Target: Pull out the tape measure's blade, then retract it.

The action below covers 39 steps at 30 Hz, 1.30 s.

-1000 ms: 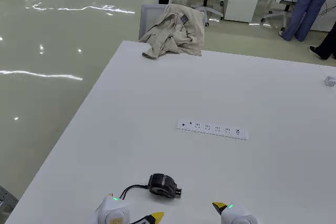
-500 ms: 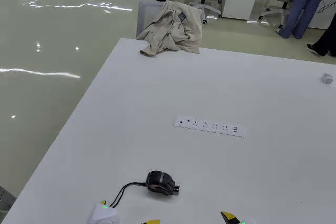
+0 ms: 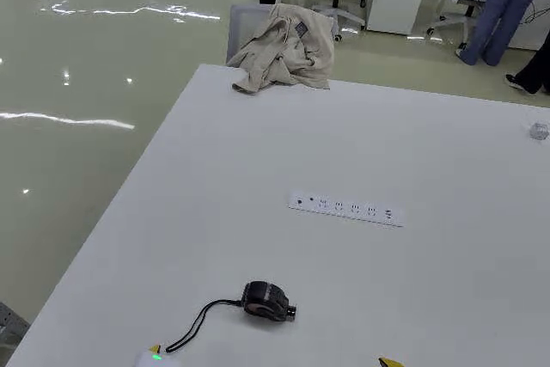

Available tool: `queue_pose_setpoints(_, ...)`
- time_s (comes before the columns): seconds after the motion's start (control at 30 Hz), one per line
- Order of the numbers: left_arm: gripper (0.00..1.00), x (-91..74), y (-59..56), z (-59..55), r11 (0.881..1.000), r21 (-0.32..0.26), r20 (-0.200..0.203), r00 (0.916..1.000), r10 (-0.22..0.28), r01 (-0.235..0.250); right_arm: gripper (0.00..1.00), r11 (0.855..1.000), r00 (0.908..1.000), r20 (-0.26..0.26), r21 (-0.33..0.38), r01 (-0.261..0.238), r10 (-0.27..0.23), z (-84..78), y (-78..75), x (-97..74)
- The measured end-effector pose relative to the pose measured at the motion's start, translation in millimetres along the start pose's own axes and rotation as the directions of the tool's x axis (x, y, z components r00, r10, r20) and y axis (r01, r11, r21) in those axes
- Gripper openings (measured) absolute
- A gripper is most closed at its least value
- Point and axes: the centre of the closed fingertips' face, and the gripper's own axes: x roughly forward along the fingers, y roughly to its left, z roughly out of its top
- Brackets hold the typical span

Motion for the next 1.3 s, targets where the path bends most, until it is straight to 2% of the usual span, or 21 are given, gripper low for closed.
queue_pose_setpoints(0.1,1.0,-9.1,0.2,-2.0,1.0,0.007,-0.013,0.9999,0.003,-0.003,0.91,1.0,1.0,-0.003,-0.007,0.006,-0.006,1.6,2.5,-4.9)
queue_pose_setpoints(0.3,1.0,-25.8,0.5,-2.2,1.0,0.01,-0.012,0.9999,-0.001,0.001,0.94,1.0,0.9999,0.002,-0.023,0.013,-0.013,4.4,5.5,-13.2)
queue_pose_setpoints(0.7,1.0,-46.7,5.7,-0.9,0.999,0.031,-0.015,0.9998,0.011,-0.011,0.99,0.999,0.9992,0.0,-0.012,0.039,-0.039,5.9,6.6,-33.1)
queue_pose_setpoints(0.8,1.0,-49.7,8.4,-0.7,0.999,0.034,-0.014,0.9998,0.014,-0.013,0.99,0.999,0.9989,-0.013,-0.002,0.045,-0.045,2.5,7.9,-37.4)
queue_pose_setpoints(0.9,1.0,-51.5,11.9,-2.7,1.0,0.007,-0.018,0.9998,0.007,-0.007,1.0,0.999,0.9989,-0.022,0.013,0.042,-0.041,-1.9,10.6,-40.4)
queue_pose_setpoints(1.07,1.0,-54.2,17.4,-5.4,1.0,0.017,-0.021,0.9997,0.008,-0.007,1.0,0.999,0.9986,-0.028,0.02,0.046,-0.046,-7.6,12.4,-44.7)
queue_pose_setpoints(1.3,1.0,-61.6,23.7,-3.5,1.0,0.024,-0.02,0.9998,0.009,-0.008,1.0,0.997,0.9972,-0.045,0.037,0.062,-0.06,-17.9,9.1,-50.4)
